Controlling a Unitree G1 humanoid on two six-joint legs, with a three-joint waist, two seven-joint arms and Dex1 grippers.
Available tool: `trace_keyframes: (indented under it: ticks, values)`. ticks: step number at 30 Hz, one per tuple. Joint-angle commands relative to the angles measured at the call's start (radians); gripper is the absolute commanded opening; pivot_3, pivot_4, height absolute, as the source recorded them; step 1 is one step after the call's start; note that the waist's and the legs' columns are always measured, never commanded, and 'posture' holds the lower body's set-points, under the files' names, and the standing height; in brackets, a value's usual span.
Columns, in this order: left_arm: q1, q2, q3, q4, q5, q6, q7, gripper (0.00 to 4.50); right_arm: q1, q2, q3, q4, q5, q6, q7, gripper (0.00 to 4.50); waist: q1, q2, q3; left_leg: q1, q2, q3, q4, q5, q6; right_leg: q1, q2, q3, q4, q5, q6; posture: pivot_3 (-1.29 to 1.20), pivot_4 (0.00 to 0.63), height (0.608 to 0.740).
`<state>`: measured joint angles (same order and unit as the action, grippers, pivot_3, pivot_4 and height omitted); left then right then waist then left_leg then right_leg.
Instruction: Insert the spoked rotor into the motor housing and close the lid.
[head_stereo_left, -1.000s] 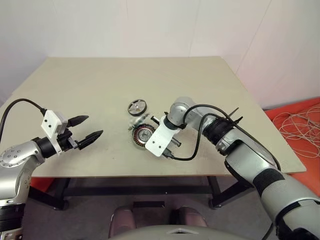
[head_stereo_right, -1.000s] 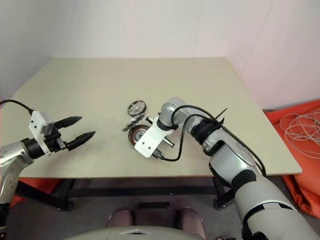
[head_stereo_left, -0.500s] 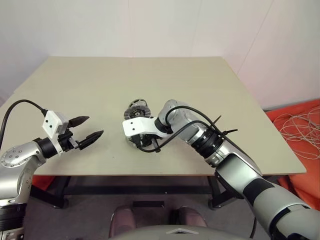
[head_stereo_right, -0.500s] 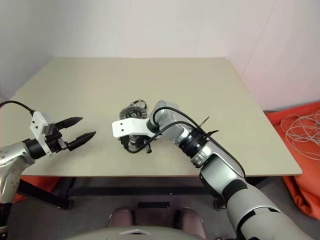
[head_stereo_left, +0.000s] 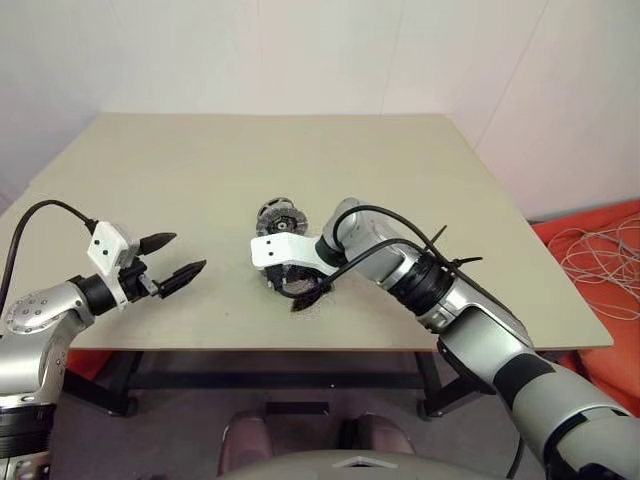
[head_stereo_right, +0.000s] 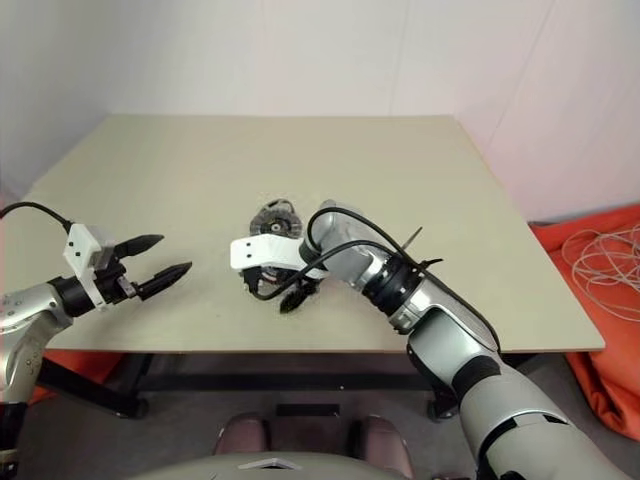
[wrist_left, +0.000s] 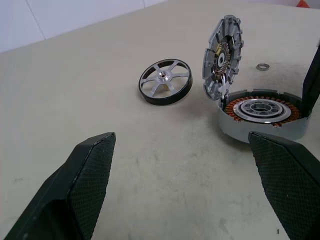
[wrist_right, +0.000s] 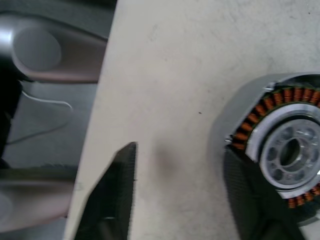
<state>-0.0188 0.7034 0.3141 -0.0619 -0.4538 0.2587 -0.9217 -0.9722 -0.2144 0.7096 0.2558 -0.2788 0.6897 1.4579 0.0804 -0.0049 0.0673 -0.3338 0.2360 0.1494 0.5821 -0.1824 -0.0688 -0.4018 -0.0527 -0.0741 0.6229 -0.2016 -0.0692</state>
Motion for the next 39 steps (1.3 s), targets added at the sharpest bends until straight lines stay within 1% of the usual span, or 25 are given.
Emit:
trace_keyframes:
  ticks: [1,2,3,5,7,11,14,18,26,27,28,30,31,32,39]
  values:
    - [-0.023,0.008,0.002,-0.007,-0.003,-0.007,0.0,4.5,-0.069,-0.025,-0.051,-0.104,0.069,0.072,0.051,3.98,0.001,0.0,0.0,0.0,0.0,0.0,0.0,0.0,0.0,0.0,0.0,0.0,0.0,0.0,0.0,0.0,0.0,0.74]
    - [-0.024,0.009,0.0,-0.006,-0.005,-0.003,-0.003,4.5,-0.075,-0.031,-0.053,-0.119,0.088,0.095,0.06,4.28,0.002,0.0,0.0,0.0,0.0,0.0,0.0,0.0,0.0,0.0,0.0,0.0,0.0,0.0,0.0,0.0,0.0,0.74]
    - [-0.025,0.009,-0.001,-0.005,-0.006,-0.001,-0.004,4.5,-0.08,-0.033,-0.056,-0.13,0.107,0.119,0.061,4.46,0.003,0.0,0.0,0.0,0.0,0.0,0.0,0.0,0.0,0.0,0.0,0.0,0.0,0.0,0.0,0.0,0.0,0.74]
    - [-0.028,0.009,-0.003,-0.005,-0.01,0.005,-0.008,4.5,-0.088,-0.057,-0.046,-0.168,0.145,0.155,0.085,4.46,0.006,0.0,0.0,0.0,0.0,0.0,0.0,0.0,0.0,0.0,0.0,0.0,0.0,0.0,0.0,0.0,0.0,0.74]
    - [-0.033,0.009,-0.006,-0.003,-0.011,0.01,-0.01,4.5,-0.096,-0.062,-0.044,-0.18,0.172,0.193,0.075,4.46,0.01,0.0,0.0,0.0,0.0,0.0,0.0,0.0,0.0,0.0,0.0,0.0,0.0,0.0,0.0,0.0,0.0,0.74]
    - [-0.04,0.007,-0.008,0.0,-0.008,0.012,-0.012,4.5,-0.106,-0.087,-0.012,-0.184,0.201,0.21,0.059,4.46,0.015,0.0,0.0,-0.001,0.0,0.0,-0.001,0.0,0.0,-0.001,0.0,0.0,0.0,0.0,0.0,0.0,0.0,0.74]
    - [-0.041,0.006,-0.009,0.002,-0.007,0.01,-0.011,4.5,-0.104,-0.095,0.005,-0.174,0.203,0.185,0.03,4.46,0.017,0.0,0.0,-0.001,0.0,0.0,-0.001,0.0,0.0,-0.001,0.0,0.0,-0.001,0.0,0.0,0.0,0.0,0.74]
    - [-0.038,0.005,-0.008,0.0,-0.005,0.007,-0.009,4.5,-0.091,-0.111,0.042,-0.135,0.171,0.077,-0.013,4.46,0.016,0.0,0.0,0.0,0.0,0.0,-0.001,0.0,0.0,-0.001,0.0,0.0,0.0,0.0,0.0,0.0,0.0,0.74]
    - [-0.033,0.003,-0.008,-0.005,-0.005,0.007,-0.006,4.5,-0.074,-0.12,0.072,-0.068,0.135,-0.039,-0.064,4.46,0.016,0.0,0.0,-0.001,0.0,0.0,-0.001,0.0,-0.001,-0.001,0.0,0.0,-0.001,0.0,0.0,0.0,0.0,0.74]
    - [-0.032,0.003,-0.008,-0.006,-0.005,0.007,-0.005,4.5,-0.073,-0.119,0.073,-0.063,0.131,-0.049,-0.068,4.08,0.016,0.0,0.0,-0.001,0.0,0.0,-0.001,0.0,-0.001,-0.001,0.0,0.0,0.0,0.0,0.0,0.0,0.0,0.74]
    - [-0.033,0.002,-0.009,-0.005,-0.002,0.003,-0.002,4.5,-0.071,-0.119,0.073,-0.06,0.128,-0.056,-0.07,3.86,0.016,0.0,0.0,-0.001,0.0,0.0,-0.001,0.0,-0.001,-0.001,0.0,0.0,0.0,0.0,0.0,0.0,0.0,0.74]
    - [-0.035,0.001,-0.012,-0.004,0.001,0.002,0.0,4.5,-0.068,-0.117,0.071,-0.057,0.125,-0.056,-0.072,3.21,0.015,0.0,0.0,-0.001,0.0,0.0,-0.001,0.0,-0.001,-0.001,0.0,0.0,0.0,0.0,0.0,0.0,0.0,0.74]
    - [-0.035,0.001,-0.013,-0.005,0.0,0.005,0.0,4.5,-0.066,-0.116,0.07,-0.057,0.123,-0.055,-0.071,2.81,0.015,0.0,0.0,-0.001,0.0,0.0,-0.001,0.0,-0.001,-0.001,0.0,0.0,0.0,0.0,0.0,0.0,0.0,0.74]
    - [-0.036,0.001,-0.014,-0.005,-0.001,0.008,0.0,4.5,-0.066,-0.115,0.07,-0.058,0.122,-0.053,-0.069,2.54,0.016,0.0,0.0,-0.001,0.0,0.0,-0.001,0.0,-0.001,-0.001,0.0,0.0,0.0,0.0,0.0,0.0,0.0,0.74]
    - [-0.039,0.002,-0.018,-0.008,-0.004,0.016,0.001,4.5,-0.062,-0.114,0.064,-0.077,0.126,-0.056,-0.06,0.1,0.016,0.0,0.0,-0.001,0.0,0.0,-0.001,0.0,-0.001,-0.001,0.0,0.0,0.0,0.0,0.0,0.0,0.0,0.74]
